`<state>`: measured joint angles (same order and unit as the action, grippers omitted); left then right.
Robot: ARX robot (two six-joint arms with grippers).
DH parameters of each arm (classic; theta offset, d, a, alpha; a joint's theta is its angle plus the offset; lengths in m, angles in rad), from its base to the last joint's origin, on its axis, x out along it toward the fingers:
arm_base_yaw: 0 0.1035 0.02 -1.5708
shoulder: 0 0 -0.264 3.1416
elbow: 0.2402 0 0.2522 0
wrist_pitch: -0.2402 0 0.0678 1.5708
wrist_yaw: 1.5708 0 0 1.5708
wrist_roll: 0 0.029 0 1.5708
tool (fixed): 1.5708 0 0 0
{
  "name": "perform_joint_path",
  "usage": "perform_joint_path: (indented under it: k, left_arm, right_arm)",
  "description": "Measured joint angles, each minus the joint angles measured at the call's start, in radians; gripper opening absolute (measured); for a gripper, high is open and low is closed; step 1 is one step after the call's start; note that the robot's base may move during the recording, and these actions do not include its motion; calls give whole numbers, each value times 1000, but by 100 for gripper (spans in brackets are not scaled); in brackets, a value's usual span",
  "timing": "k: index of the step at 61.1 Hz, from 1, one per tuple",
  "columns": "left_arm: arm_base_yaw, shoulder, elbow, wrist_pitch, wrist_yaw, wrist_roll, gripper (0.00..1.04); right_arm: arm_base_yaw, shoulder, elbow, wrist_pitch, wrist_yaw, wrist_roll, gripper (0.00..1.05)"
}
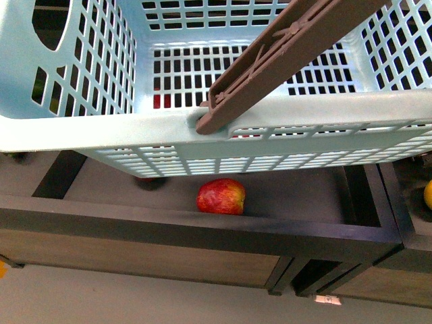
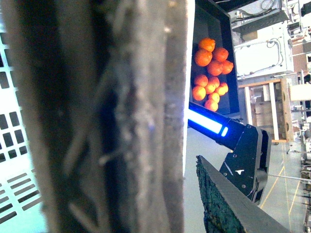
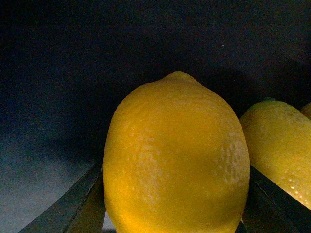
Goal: Pick lemon and mango into basket
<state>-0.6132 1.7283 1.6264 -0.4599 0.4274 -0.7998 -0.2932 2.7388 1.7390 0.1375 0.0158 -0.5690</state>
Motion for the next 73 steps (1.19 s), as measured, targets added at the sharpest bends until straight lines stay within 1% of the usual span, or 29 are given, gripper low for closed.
perform_joint_path:
  k: [11, 21, 26, 30, 32, 39, 45, 53, 60, 66, 73]
  left_arm:
    - [0, 0, 0, 0, 0, 0, 28]
    - [0, 0, 0, 0, 0, 0, 28]
    - [0, 0, 0, 0, 1, 0, 28]
    - [0, 0, 0, 0, 0, 0, 28]
    - [0, 0, 0, 0, 0, 0, 28]
    - [0, 0, 0, 0, 0, 0, 28]
    - [0, 0, 0, 0, 0, 0, 28]
    - [0, 0, 0, 0, 0, 0, 28]
    - [0, 0, 0, 0, 0, 0, 28]
    - [0, 0, 0, 0, 1, 0, 28]
    - [0, 0, 0, 0, 3, 0, 28]
  right_arm:
    - [-10, -48, -63, 41, -42, 55, 63]
    - [-42, -188, -198, 137, -149, 152, 63]
    - [-69, -311, -290, 211, -224, 227, 63]
    - [-99, -477, -399, 286, -344, 330, 63]
    - [-109, -542, -441, 309, -387, 364, 63]
    - [-127, -734, -560, 356, -497, 444, 63]
    - [-127, -871, -646, 380, -562, 485, 63]
    - [-105, -1058, -764, 431, -613, 558, 63]
    - [-55, -1221, -863, 458, -644, 607, 63]
    - [22, -1329, -926, 472, -624, 600, 63]
    - [105, -1366, -954, 483, -582, 599, 63]
